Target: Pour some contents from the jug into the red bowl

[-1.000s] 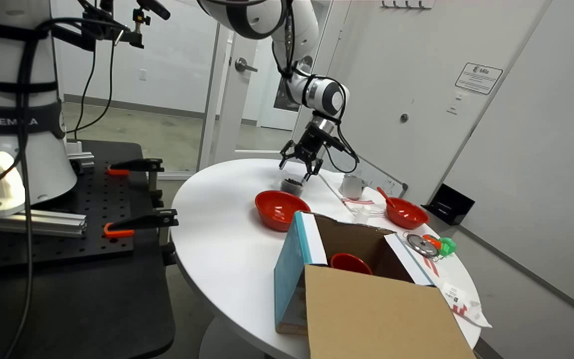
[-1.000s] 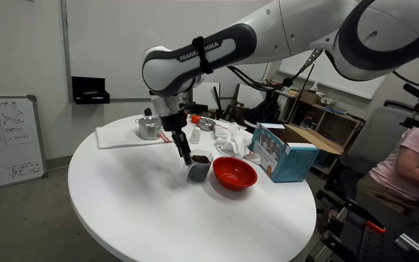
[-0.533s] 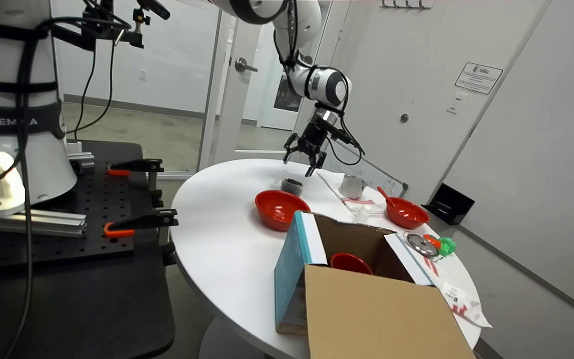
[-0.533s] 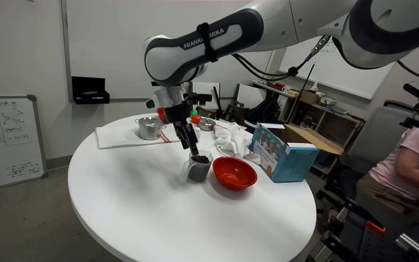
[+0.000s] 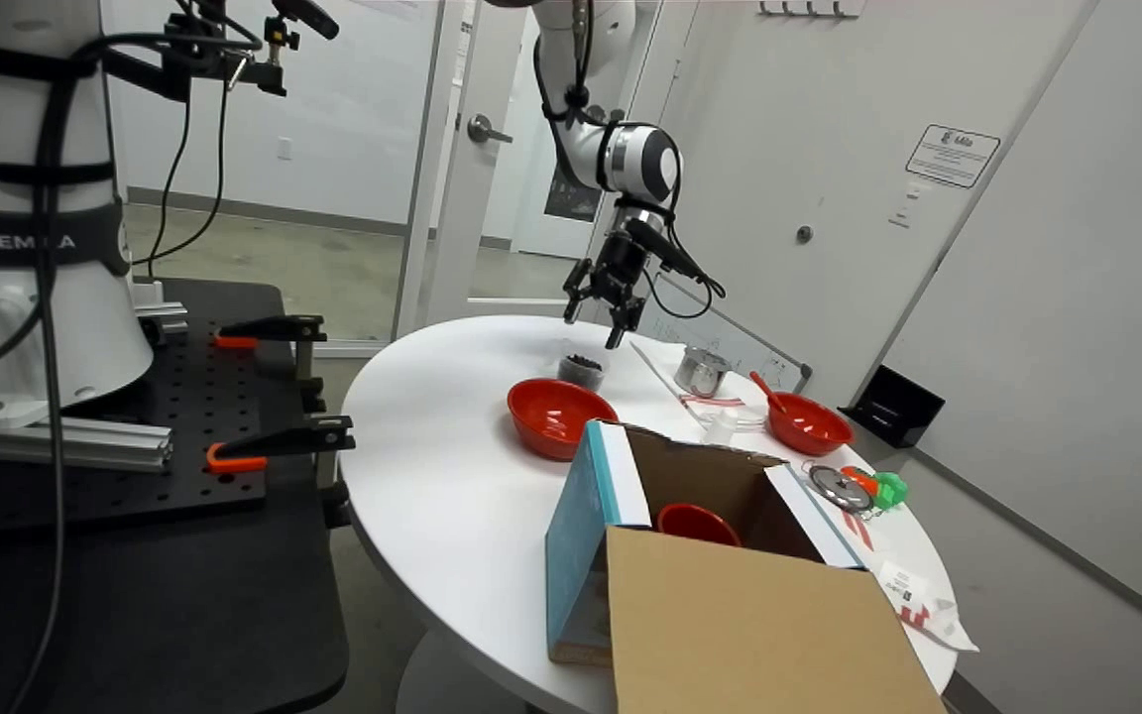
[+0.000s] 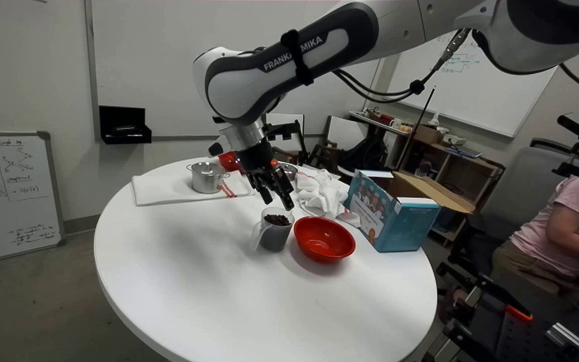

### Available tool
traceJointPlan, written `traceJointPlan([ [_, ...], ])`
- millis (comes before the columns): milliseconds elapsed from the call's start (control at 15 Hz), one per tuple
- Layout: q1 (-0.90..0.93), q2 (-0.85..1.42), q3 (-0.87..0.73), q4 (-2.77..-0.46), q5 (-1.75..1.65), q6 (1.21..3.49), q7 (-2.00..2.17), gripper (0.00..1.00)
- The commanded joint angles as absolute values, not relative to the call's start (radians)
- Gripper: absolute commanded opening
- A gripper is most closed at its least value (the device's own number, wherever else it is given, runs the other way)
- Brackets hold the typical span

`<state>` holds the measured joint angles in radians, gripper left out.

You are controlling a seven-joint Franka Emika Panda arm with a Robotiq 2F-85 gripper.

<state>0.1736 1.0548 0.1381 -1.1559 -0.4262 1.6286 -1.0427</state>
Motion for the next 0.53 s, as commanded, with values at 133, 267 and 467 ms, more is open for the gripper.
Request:
traceJointPlan([
  [133, 0.182, 1.025, 0.128, -1.212, -0.429, 1.682, -1.065, 1.0],
  [267, 0.187, 1.01, 0.135, -1.269, -0.447, 1.758, -1.084, 1.0],
  [467, 0.19, 1.017, 0.143, -1.294, -0.444, 1.839, -1.137, 1.0],
])
